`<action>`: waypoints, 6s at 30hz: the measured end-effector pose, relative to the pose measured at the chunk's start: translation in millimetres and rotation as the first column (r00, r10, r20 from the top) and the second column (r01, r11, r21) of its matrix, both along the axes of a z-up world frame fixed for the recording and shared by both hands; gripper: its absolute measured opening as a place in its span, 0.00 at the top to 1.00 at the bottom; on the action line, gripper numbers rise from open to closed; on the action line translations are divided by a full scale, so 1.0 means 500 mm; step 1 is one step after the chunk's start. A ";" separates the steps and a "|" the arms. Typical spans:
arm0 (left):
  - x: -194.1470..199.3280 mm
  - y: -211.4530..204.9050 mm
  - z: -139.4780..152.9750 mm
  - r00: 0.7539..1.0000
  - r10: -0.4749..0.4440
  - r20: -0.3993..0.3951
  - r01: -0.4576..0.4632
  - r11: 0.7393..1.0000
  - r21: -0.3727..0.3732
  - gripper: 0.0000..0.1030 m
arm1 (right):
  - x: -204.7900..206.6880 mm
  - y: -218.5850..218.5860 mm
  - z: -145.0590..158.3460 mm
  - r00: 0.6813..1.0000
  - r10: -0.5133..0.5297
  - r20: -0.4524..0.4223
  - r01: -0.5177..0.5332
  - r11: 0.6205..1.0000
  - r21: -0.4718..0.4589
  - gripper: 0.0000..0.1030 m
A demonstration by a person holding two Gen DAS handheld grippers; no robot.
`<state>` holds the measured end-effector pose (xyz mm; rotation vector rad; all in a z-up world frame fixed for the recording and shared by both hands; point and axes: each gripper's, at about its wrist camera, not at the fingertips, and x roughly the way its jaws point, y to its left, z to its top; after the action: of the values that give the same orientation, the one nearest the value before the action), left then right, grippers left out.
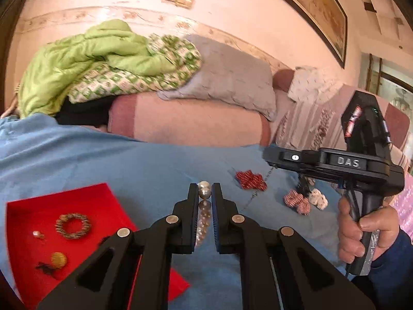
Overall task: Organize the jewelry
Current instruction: 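Grasp a pearl strand with the left gripper while the right carries the pendant to the tray, then lower the pearl strand and gold tag pendant into the red tray and open both grippers, then move both grippers out of the tray back to the remaining jewelry, then grasp the black leaf hair clip with the left gripper while the right grasps a black beaded bracelet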
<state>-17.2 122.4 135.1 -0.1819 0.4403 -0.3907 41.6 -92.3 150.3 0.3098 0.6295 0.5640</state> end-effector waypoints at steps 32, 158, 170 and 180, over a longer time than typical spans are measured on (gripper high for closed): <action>0.047 0.239 -0.126 0.917 0.265 -0.298 -0.274 0.962 0.010 0.91 | -0.017 0.330 -0.124 0.957 0.263 -0.122 -0.267 0.963 -0.023 0.74; 0.028 -0.176 -0.207 0.884 -0.081 -0.460 0.123 0.990 0.063 0.60 | -0.055 -0.167 -0.198 0.928 -0.198 -0.316 0.185 0.980 -0.069 0.62; 0.109 -0.261 -0.255 0.852 -0.050 -0.522 0.065 0.998 0.009 0.60 | -0.039 -0.187 -0.215 0.915 -0.175 -0.364 0.183 0.983 -0.013 0.62; 0.119 -0.207 -0.216 0.899 -0.008 -0.438 0.008 1.000 -0.003 0.88 | -0.030 -0.201 -0.223 0.905 -0.181 -0.384 0.191 0.982 -0.014 0.62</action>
<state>42.4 18.7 26.9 -0.2707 0.8875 -0.3571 26.6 -192.8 38.7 0.5057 0.9620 0.3263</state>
